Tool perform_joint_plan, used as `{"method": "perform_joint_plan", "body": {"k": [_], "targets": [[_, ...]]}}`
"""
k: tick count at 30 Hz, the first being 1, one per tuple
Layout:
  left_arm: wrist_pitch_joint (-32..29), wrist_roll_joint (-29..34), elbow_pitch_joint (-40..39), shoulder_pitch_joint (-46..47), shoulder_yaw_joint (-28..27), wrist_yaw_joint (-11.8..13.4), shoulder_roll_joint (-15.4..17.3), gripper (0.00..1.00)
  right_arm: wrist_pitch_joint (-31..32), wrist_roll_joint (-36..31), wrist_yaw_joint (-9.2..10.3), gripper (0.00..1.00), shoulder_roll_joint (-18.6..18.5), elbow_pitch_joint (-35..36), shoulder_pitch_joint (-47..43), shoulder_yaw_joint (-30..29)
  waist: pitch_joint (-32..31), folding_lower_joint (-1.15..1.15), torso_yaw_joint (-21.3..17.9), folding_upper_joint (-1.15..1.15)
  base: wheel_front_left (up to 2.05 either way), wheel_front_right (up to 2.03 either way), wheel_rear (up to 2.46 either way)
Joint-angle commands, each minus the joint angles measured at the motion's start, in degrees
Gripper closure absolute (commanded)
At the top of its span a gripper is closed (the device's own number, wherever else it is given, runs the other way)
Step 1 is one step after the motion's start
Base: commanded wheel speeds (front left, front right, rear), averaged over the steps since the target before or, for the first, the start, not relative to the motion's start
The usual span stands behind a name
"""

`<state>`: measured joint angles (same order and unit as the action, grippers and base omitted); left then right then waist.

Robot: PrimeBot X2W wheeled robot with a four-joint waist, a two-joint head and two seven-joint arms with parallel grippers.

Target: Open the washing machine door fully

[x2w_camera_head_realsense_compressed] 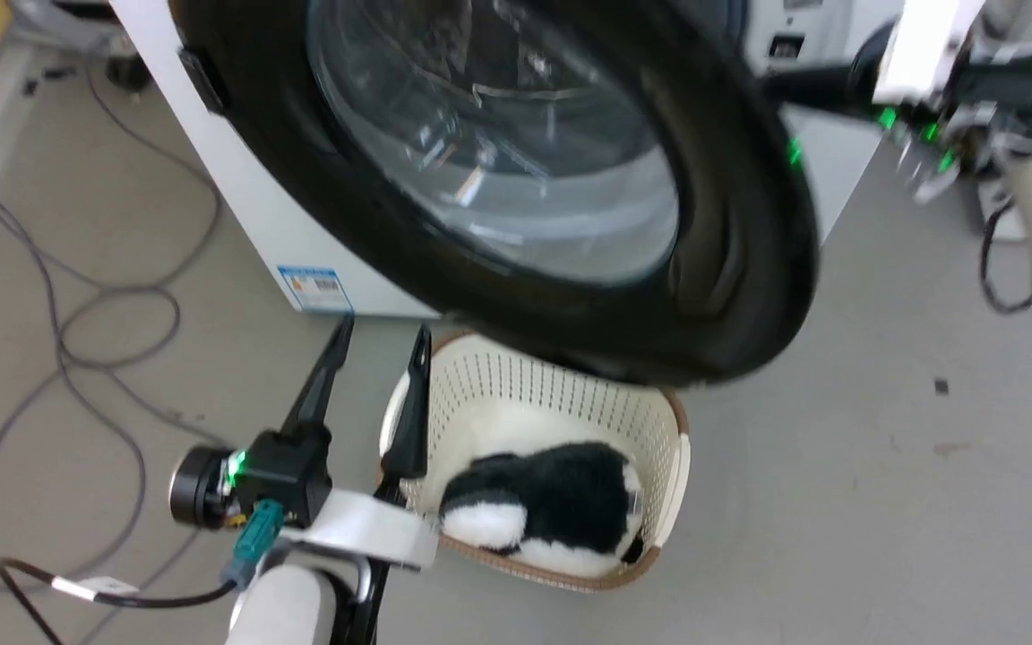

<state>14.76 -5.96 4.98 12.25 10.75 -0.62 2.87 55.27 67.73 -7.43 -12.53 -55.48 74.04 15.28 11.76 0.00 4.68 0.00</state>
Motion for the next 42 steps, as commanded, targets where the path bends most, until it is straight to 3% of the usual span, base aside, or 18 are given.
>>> {"method": "perform_joint_plan", "body": {"k": [1,17,32,42], "targets": [[0.24,0.43,0.44,-1.17,-0.36,-0.14,0.21,0.0,0.63,0.74,-0.06,1.0,0.71,0.88,-2.46,0.17,-2.02,0.0,0.17,0.0,0.0,0.0,0.0],[0.24,0.9,4.86,-9.39,-2.87,-0.68,2.02,0.0,5.97,2.84,-0.06,1.0,3.18,17.71,-21.29,1.07,-9.81,0.0,0.47,0.0,0.0,0.0,0.0],[0.24,0.87,4.6,-9.79,-2.92,-0.97,1.53,0.0,10.79,3.23,-0.06,1.0,8.31,30.88,-29.34,0.88,-9.34,0.0,0.97,0.0,0.0,0.0,0.0],[0.24,1.03,4.58,-9.87,-3.22,-1.1,1.28,0.0,11.53,6.77,-0.06,1.0,9.58,36.33,-32.73,3.41,-9.05,0.0,0.86,0.0,0.0,0.0,0.0]]}}
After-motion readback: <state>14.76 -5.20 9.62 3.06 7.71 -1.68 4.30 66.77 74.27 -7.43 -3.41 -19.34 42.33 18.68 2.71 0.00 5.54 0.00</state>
